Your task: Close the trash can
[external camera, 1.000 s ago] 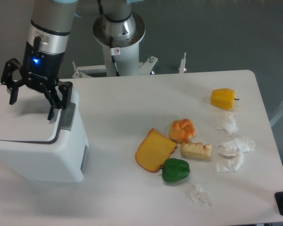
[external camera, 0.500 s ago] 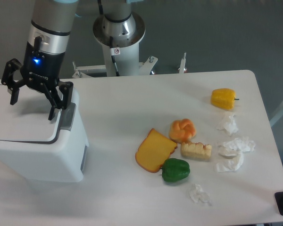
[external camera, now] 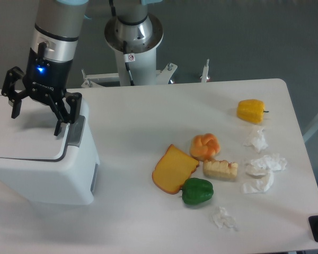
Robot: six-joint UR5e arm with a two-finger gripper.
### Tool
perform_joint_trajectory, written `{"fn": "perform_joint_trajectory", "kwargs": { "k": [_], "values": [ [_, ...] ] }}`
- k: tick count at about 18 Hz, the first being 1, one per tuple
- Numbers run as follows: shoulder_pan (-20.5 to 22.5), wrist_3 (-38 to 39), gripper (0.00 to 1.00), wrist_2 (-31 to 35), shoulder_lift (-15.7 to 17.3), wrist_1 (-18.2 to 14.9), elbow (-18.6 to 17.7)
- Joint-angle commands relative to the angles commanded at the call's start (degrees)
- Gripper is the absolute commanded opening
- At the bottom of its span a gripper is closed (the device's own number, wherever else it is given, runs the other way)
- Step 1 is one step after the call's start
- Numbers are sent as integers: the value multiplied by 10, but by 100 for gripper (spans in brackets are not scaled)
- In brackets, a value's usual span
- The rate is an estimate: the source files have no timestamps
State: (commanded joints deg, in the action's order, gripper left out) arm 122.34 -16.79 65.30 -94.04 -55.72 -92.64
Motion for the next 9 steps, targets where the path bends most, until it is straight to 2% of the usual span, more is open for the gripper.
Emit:
{"fn": "perform_joint_trajectory", "kwargs": {
  "k": [9],
  "values": [
    [0, 6, 100, -1, 0, -1, -10]
  ]
}}
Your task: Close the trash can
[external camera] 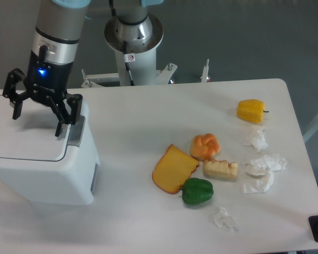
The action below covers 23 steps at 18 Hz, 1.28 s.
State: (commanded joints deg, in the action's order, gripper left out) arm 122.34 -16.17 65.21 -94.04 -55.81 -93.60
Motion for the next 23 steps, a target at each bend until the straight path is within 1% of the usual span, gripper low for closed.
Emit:
{"fn": "perform_joint_trajectory", "kwargs": {
  "k": [23],
  "values": [
    [3, 21, 100, -14, 2, 0, -7]
  ]
}}
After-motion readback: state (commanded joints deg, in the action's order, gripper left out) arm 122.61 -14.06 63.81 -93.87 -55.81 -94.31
